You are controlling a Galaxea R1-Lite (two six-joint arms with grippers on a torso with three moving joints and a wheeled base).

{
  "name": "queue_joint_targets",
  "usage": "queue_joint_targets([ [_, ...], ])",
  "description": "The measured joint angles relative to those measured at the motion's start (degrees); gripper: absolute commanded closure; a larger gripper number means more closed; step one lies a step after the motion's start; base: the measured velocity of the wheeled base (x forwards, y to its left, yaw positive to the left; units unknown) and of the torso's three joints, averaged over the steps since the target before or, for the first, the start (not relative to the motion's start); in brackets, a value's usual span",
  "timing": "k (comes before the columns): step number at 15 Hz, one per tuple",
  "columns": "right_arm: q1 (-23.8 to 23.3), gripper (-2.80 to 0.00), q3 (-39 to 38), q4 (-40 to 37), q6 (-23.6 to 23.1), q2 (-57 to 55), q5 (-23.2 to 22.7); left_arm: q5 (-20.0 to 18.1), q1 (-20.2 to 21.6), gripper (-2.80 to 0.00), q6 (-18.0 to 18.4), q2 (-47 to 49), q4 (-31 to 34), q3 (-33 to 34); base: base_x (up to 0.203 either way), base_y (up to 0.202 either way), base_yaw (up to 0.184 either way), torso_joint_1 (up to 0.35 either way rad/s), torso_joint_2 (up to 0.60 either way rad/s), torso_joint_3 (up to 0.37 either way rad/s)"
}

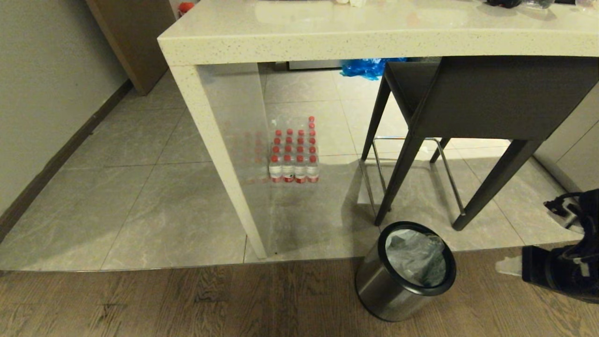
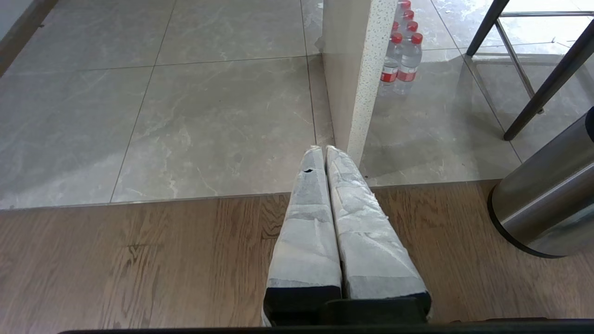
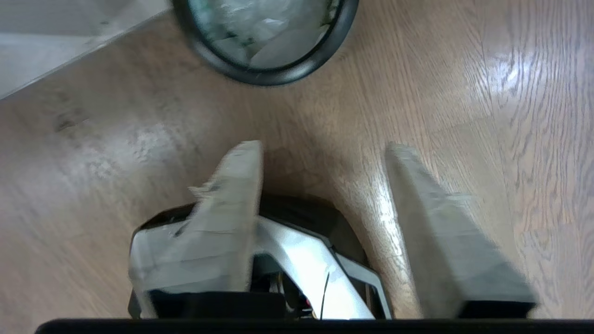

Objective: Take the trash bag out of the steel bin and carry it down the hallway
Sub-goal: Place the outer trash can on the ground

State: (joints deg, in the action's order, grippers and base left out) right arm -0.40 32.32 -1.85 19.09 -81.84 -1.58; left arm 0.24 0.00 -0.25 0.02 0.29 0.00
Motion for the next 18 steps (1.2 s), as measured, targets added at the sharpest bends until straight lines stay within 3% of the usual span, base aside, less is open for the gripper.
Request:
queue_joint_targets([
  [7,-0.9,-2.8,1.6,23.5,-1.0,-27.3,5.2,0.0,0.0,0.0,0.0,0.0,0.0,0.0,0.0,0.0,0.0,0.0,0.0,0.0],
  [14,-0.7,-2.8,7.5,31.2,-1.1,-47.0,17.9,0.0,0.0,0.0,0.0,0.0,0.0,0.0,0.0,0.0,0.0,0.0,0.0,0.0],
  [18,-0.5,-2.8,9.5,32.9,-1.5,-51.1,19.8,0.0,0.0,0.0,0.0,0.0,0.0,0.0,0.0,0.0,0.0,0.0,0.0,0.0],
])
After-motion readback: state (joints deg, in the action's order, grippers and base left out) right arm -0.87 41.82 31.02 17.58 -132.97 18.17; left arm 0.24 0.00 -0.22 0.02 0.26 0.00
